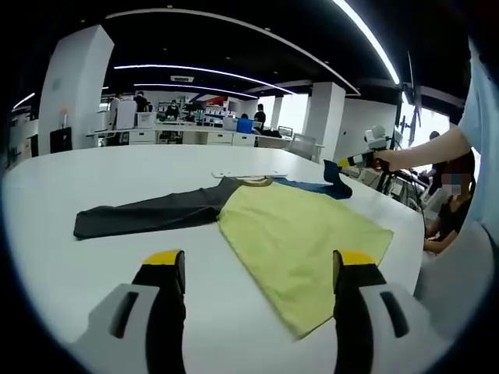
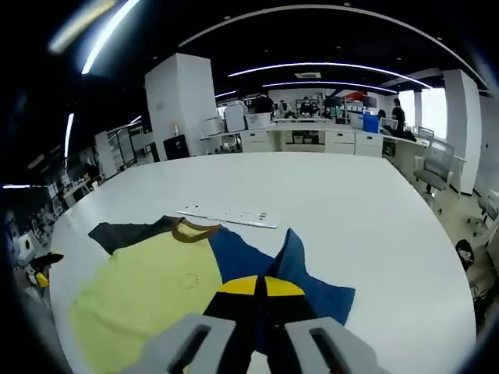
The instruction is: Fold the garment on the visible template until the final outline fits inside the template.
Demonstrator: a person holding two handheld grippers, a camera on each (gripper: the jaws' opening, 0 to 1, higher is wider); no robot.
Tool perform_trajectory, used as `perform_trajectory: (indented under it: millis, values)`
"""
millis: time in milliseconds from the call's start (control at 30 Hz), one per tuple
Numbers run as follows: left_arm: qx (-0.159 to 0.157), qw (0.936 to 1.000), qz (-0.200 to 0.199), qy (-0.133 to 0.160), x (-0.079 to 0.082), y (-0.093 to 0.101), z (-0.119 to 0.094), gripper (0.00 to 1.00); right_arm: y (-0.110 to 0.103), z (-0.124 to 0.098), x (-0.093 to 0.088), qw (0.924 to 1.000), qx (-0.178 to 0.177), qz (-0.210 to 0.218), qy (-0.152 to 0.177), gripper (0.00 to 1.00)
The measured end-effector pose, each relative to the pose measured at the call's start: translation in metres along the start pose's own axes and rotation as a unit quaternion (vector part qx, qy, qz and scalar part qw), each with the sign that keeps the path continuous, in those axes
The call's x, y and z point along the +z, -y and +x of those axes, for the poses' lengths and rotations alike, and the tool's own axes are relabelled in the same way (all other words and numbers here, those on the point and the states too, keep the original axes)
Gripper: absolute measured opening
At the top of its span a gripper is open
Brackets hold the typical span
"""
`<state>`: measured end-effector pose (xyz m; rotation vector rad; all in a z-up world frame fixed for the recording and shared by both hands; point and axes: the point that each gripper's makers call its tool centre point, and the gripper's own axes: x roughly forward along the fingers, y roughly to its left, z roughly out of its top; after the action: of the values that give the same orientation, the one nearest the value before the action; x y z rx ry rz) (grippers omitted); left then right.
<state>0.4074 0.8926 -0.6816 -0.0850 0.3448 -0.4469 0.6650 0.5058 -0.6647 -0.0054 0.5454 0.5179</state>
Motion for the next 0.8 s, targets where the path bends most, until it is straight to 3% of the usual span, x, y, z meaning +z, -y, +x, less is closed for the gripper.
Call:
perform_trajectory:
  millis: [433,800]
  values:
    - [-0.005,1.0,0.008,-0.001,0.001,0.002,0.001,0.73,-0.074,0.038,0.012,0.9985,0.054,-0.009,0.0,0.0]
    - [-0.007,0.9999,0.009,-0.002,0.001,0.003,0.003,0.73,-0.133,0.064,0.036,0.9948,0.1,0.003,0.019,0.0]
